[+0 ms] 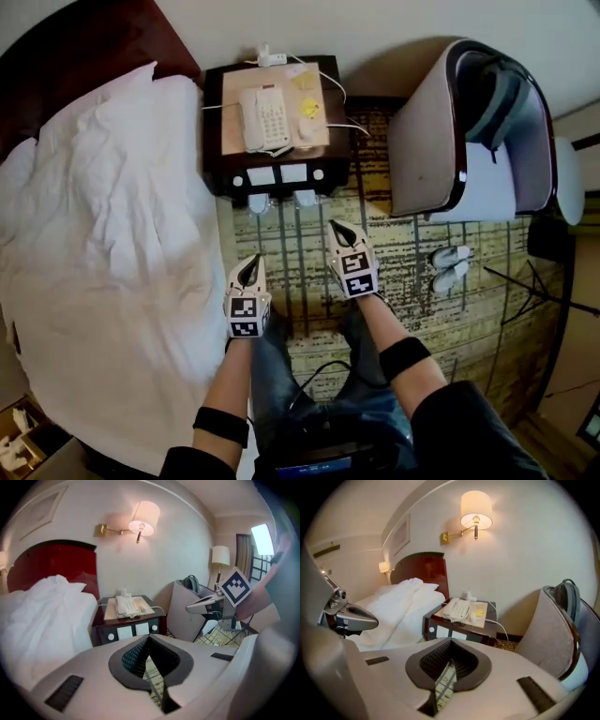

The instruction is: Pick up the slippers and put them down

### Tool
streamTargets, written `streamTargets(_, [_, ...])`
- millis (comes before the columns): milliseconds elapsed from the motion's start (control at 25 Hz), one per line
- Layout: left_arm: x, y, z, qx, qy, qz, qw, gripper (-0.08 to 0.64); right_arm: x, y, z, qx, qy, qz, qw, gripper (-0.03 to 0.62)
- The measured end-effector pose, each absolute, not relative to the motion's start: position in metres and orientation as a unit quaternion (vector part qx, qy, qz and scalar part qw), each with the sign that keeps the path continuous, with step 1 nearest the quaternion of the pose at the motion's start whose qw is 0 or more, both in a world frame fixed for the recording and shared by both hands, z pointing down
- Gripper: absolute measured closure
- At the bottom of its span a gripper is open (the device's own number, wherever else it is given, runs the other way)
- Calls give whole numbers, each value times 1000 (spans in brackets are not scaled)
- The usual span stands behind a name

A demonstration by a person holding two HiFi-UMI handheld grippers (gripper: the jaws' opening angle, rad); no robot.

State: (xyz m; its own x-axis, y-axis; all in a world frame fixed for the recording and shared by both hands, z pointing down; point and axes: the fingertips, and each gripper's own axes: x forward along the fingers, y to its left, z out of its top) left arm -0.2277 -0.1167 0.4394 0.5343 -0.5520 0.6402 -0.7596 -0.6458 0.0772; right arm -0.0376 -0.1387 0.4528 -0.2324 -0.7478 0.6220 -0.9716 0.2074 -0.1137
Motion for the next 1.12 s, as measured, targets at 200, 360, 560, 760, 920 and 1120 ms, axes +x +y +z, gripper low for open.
streamTargets(200, [-238, -99, 332, 862, -397, 274, 158, 569, -19, -99, 353, 570, -758, 240, 208, 592])
streamTargets(360, [-247, -84, 272, 863, -409, 254, 155, 569, -10, -69, 295, 561, -769, 233, 200, 591])
streamTargets(560, [-253, -71, 219, 869, -412, 234, 145, 569, 1, -36, 253, 565, -767, 235, 191, 592])
streamTargets(760, [-255, -77, 181, 876, -417, 208, 125, 569, 18, -26, 224, 580, -764, 229, 168, 591])
streamTargets(920, [-258, -72, 169, 878, -417, 196, 131, 569, 26, -9, 215, 586, -759, 232, 165, 592])
streamTargets(1120, [-258, -61, 163, 879, -417, 189, 134, 569, 29, 2, 211, 588, -757, 234, 160, 591])
